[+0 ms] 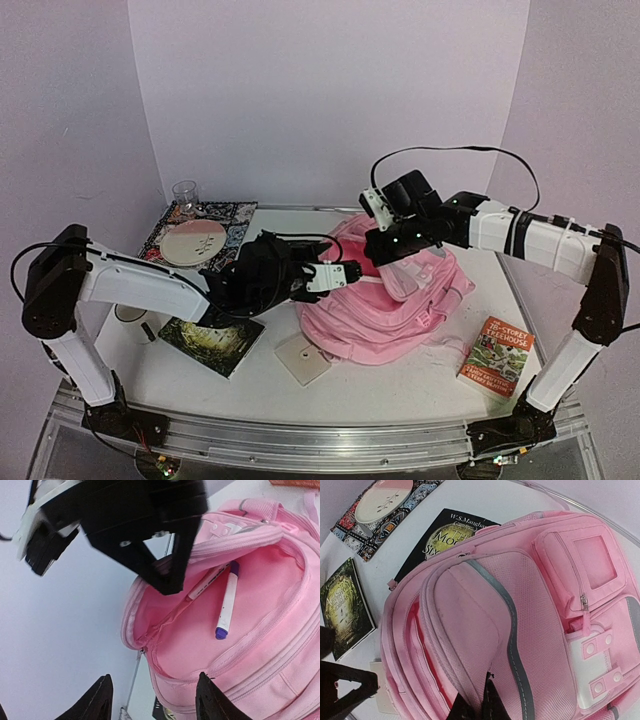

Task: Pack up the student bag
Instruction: Place the pen in the upper front pocket of the bag, then put down the pen in the upper front pocket of the bag.

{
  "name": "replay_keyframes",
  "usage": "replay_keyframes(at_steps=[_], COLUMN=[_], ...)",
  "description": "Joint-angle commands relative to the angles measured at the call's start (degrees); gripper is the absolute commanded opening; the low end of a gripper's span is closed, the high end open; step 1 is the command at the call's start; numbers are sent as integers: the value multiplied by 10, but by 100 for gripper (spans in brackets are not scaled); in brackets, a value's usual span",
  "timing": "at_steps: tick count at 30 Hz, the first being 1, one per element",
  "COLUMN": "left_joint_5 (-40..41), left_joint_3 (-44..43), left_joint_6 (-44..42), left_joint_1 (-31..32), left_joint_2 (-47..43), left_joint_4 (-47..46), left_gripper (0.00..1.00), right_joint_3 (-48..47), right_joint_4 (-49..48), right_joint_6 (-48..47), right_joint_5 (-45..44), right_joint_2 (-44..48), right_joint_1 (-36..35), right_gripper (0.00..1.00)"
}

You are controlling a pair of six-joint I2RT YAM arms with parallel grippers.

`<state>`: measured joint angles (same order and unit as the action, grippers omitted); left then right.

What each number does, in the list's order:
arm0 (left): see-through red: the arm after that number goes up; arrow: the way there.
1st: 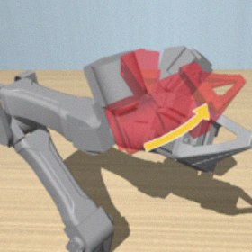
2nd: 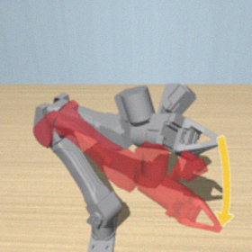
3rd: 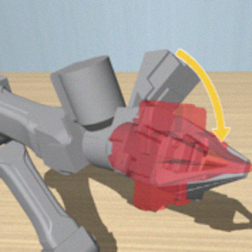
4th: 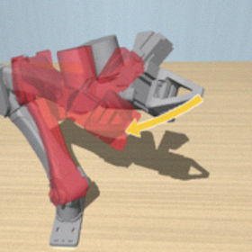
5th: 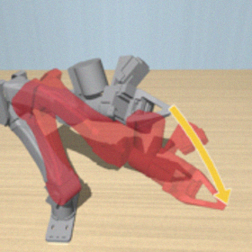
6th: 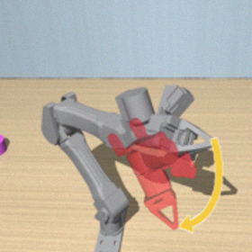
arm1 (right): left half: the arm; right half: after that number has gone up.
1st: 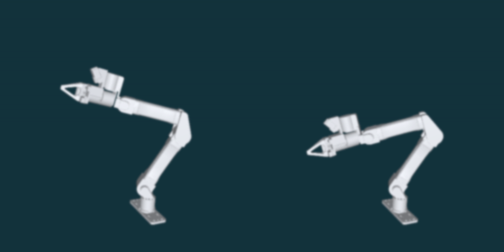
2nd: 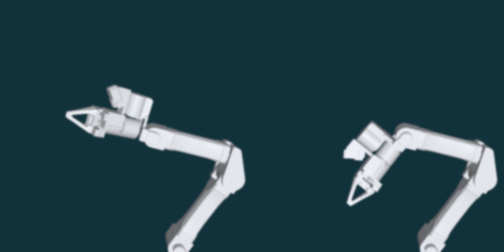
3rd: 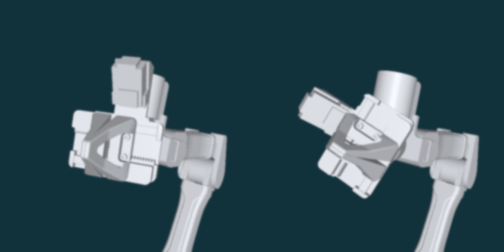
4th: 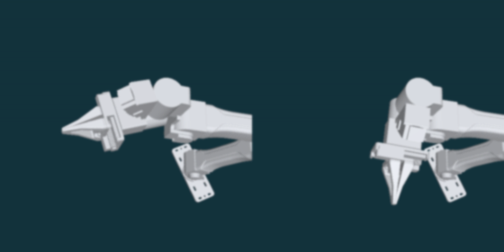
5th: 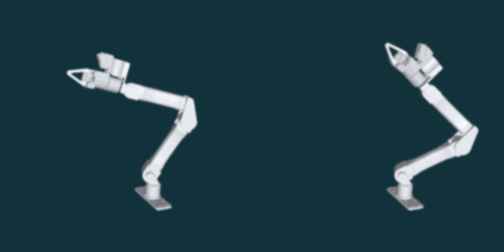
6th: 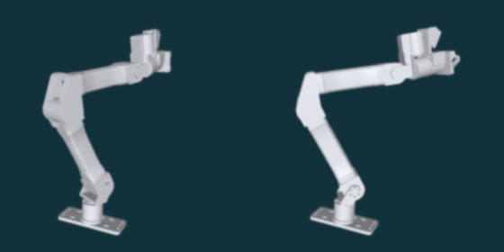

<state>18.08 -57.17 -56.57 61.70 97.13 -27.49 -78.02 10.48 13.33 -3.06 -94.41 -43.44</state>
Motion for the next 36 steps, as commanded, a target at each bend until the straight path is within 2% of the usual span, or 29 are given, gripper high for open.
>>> replay_keyframes(at_steps=[1, 7, 12, 20, 23, 31, 36], left_joint_5=[27, 20, -88, -211, -233, -287, -317], left_joint_3=[21, 44, 60, -14, -41, -79, -120], left_joint_6=[167, 347, 485, 571, 608, 680, 695], left_joint_1=[-12, -40, -110, -183, -197, -219, -220], left_joint_2=[-46, -85, -109, -59, -35, 33, 81], left_joint_4=[-22, -21, -12, 66, 93, 132, 182], left_gripper=[59, 61, 63, 64, 64, 65, 61], right_joint_3=[9, 33, 54, 92, 126, 237, 301], right_joint_4=[-60, -65, -70, -70, -69, -74, -117], right_joint_6=[-6, -7, -10, -9, 22, 124, 185], right_joint_5=[24, 74, 106, 106, 72, 48, 48], right_joint_2=[3, -13, -9, 32, 61, 135, 147], right_joint_1=[-7, -6, -6, -4, 11, 65, 99], right_gripper=[2, 13, 31, 53, 61, 84, 87])
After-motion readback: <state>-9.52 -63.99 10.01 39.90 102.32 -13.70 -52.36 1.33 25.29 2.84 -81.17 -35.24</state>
